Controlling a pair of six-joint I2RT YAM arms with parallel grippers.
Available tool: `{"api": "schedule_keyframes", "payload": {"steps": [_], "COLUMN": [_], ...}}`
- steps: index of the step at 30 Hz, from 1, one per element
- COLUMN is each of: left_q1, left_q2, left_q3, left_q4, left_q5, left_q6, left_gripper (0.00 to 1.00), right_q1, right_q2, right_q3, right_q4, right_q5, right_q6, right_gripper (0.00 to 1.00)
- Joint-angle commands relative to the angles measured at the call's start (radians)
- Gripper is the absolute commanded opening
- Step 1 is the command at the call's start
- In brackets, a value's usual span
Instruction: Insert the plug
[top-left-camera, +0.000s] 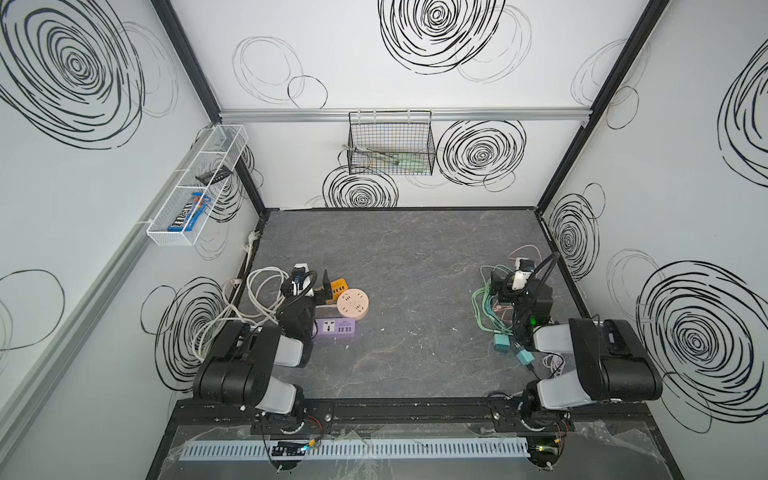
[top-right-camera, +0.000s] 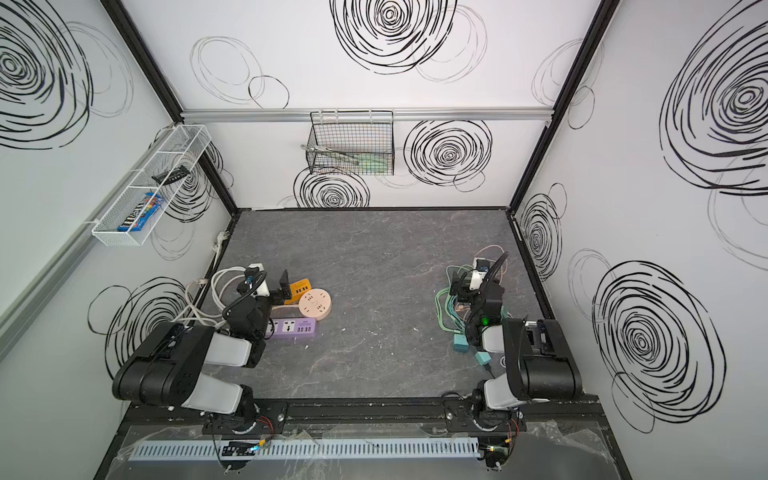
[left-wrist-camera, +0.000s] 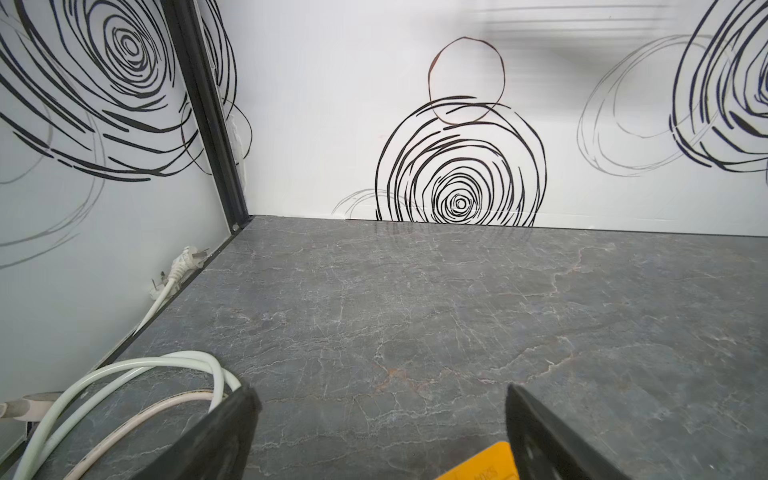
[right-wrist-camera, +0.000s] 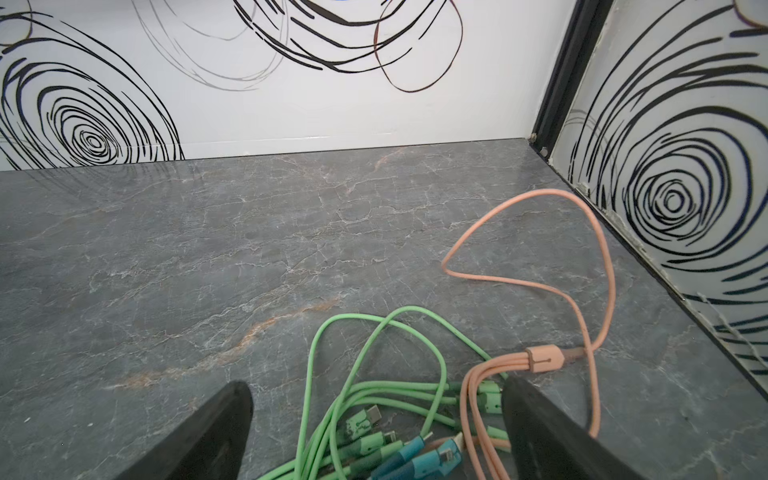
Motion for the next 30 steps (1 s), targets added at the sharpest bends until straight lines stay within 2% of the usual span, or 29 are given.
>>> {"api": "schedule_keyframes", "payload": {"steps": [1,30], "left_q1": [0.000,0.019], "left_q2": [0.002,0.002], "left_q3": [0.021,0.021], "left_q4": [0.050,0.049], "left_q5": [-0.002,0.033], "left_q6": [0.011,-0.001], "left_gripper": [0.96,0.96], "right_q1": [0.003,-0.001], "right_q2": [0.007,0.008], "right_q3": [0.013,0.015], "right_q4": [0.041,0.039], "right_q5": [0.004,-0.004], "right_q6": [0.002,0.003], "right_gripper": [0.97,0.97]}}
